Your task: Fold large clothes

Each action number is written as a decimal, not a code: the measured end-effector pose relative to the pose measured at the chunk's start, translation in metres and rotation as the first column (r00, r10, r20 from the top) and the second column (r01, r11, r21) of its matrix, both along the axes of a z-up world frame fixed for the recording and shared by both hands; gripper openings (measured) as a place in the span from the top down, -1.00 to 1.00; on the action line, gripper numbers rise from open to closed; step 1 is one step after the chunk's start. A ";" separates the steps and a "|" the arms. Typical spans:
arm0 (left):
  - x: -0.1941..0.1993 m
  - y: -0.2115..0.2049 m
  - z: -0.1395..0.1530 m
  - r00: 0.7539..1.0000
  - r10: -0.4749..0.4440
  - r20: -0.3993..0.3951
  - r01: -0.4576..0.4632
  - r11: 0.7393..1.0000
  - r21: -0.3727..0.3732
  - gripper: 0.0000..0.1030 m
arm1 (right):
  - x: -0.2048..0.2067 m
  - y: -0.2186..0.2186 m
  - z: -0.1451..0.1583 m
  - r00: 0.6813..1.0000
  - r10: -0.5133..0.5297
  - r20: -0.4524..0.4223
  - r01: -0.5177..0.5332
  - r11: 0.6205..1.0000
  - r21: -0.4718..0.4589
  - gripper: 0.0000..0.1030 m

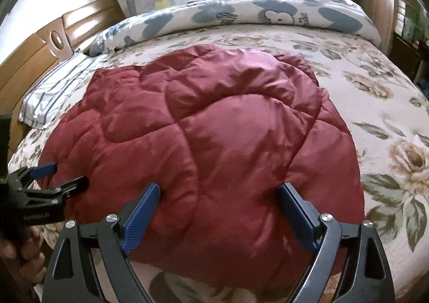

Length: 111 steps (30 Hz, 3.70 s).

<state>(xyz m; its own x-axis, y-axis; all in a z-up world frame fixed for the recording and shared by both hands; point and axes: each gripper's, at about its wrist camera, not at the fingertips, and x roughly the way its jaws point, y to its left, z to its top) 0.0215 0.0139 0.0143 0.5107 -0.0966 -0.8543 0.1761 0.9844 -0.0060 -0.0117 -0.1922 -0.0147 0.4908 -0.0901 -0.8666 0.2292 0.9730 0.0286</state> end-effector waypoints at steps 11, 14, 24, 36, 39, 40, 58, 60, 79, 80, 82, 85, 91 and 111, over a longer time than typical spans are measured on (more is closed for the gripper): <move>0.009 0.016 0.004 0.999 0.047 -0.008 -0.047 0.999 -0.009 -0.99 | -0.002 -0.013 -0.012 1.000 -0.017 -0.003 0.017 0.999 0.027 -0.81; 0.011 0.010 -0.002 0.999 0.039 -0.001 -0.039 0.999 0.021 -0.99 | -0.001 -0.013 -0.006 1.000 -0.027 -0.009 0.027 0.999 0.037 -0.81; 0.022 0.007 -0.003 0.999 0.031 -0.009 -0.030 0.999 0.028 -0.99 | 0.012 -0.011 -0.013 1.000 -0.015 -0.009 0.016 1.000 0.027 -0.87; 0.028 0.006 -0.005 1.000 0.024 -0.012 -0.024 0.999 0.034 -0.99 | 0.013 -0.009 -0.015 1.000 -0.022 -0.018 0.022 1.000 0.013 -0.92; 0.028 0.005 -0.005 1.000 0.024 -0.013 -0.023 0.999 0.035 -0.99 | 0.013 -0.006 -0.003 1.000 -0.028 -0.010 0.028 1.000 0.000 -0.91; 0.028 0.005 -0.005 1.000 0.024 -0.014 -0.023 0.999 0.033 -0.99 | 0.013 -0.004 0.001 1.000 -0.025 -0.003 0.025 1.000 -0.012 -0.88; 0.022 0.005 0.002 1.000 0.018 0.008 -0.019 0.999 0.045 -0.99 | 0.013 -0.010 0.003 1.000 -0.013 -0.018 0.014 0.999 0.039 -0.94; 0.016 0.006 0.006 1.000 0.022 0.013 -0.022 0.999 0.037 -0.99 | 0.009 -0.008 0.008 1.000 -0.005 -0.012 0.005 0.999 0.040 -0.94; -0.050 0.022 0.025 1.000 -0.011 0.004 0.011 1.000 0.023 -0.70 | -0.049 0.027 0.033 0.994 0.113 0.003 -0.113 0.993 0.030 -0.92; -0.053 0.021 0.024 1.000 -0.017 -0.003 0.017 1.000 0.025 -0.63 | -0.052 0.030 0.033 0.992 0.123 0.003 -0.123 0.992 0.036 -0.90; -0.056 0.020 0.022 0.999 -0.026 -0.019 0.026 0.999 0.024 -0.50 | -0.056 0.034 0.031 0.991 0.133 -0.006 -0.133 0.990 0.040 -0.83; -0.062 0.018 0.022 0.999 -0.035 -0.030 0.036 0.999 0.020 -0.49 | -0.062 0.036 0.030 0.990 0.136 -0.017 -0.136 0.990 0.046 -0.80; -0.066 0.022 0.027 0.998 -0.035 -0.053 0.035 0.999 -0.007 -0.60 | -0.067 0.035 0.037 0.993 0.117 -0.028 -0.115 0.992 0.057 -0.84; -0.092 0.030 0.108 0.997 -0.045 0.066 0.047 0.998 -0.034 -0.78 | -0.061 0.055 0.108 0.981 0.183 0.059 -0.185 0.982 0.035 -0.92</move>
